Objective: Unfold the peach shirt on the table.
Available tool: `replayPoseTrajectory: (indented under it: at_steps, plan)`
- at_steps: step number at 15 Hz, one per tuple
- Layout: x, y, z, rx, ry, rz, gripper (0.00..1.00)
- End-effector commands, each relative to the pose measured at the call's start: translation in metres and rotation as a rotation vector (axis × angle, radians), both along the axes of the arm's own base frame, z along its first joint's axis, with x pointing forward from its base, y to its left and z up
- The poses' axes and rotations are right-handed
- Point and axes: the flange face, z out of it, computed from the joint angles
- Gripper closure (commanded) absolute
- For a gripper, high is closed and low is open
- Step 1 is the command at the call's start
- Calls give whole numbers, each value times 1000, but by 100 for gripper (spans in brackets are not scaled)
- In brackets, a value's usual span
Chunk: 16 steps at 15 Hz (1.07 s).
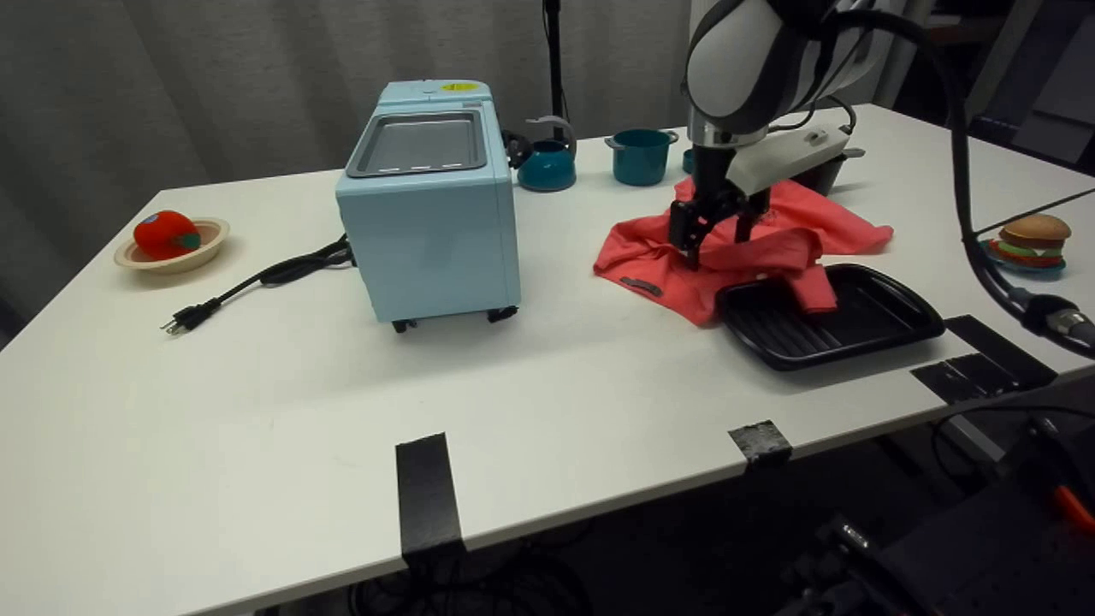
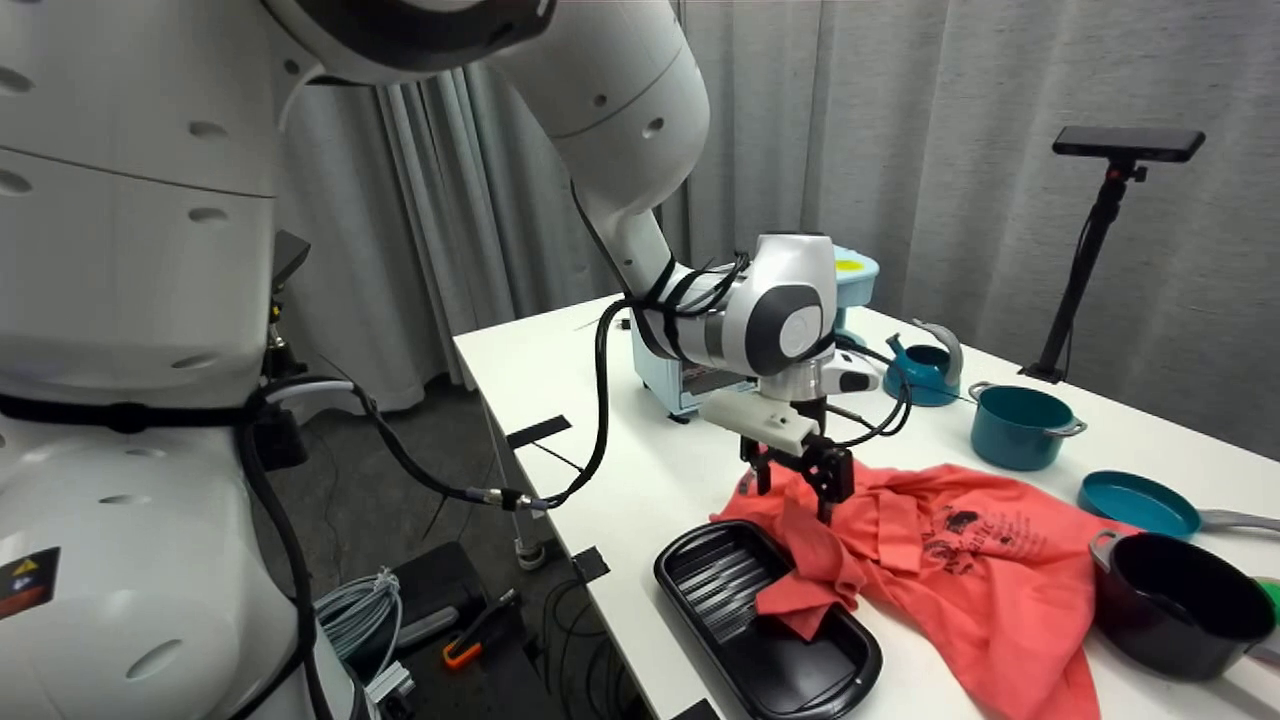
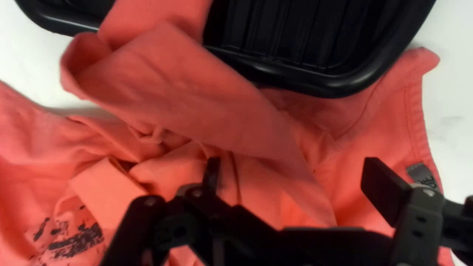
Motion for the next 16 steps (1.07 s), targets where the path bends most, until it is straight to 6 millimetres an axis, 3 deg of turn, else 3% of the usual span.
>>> replayPoseTrajectory:
  at_steps: [1,3,11,16]
  plan:
    - [8,12,-15,11,48,19,30]
    - [10,19,-16,5,49,33,38]
    - [22,27,6,-4,8,53,99]
    - [35,26,19,-13,-47,40,100]
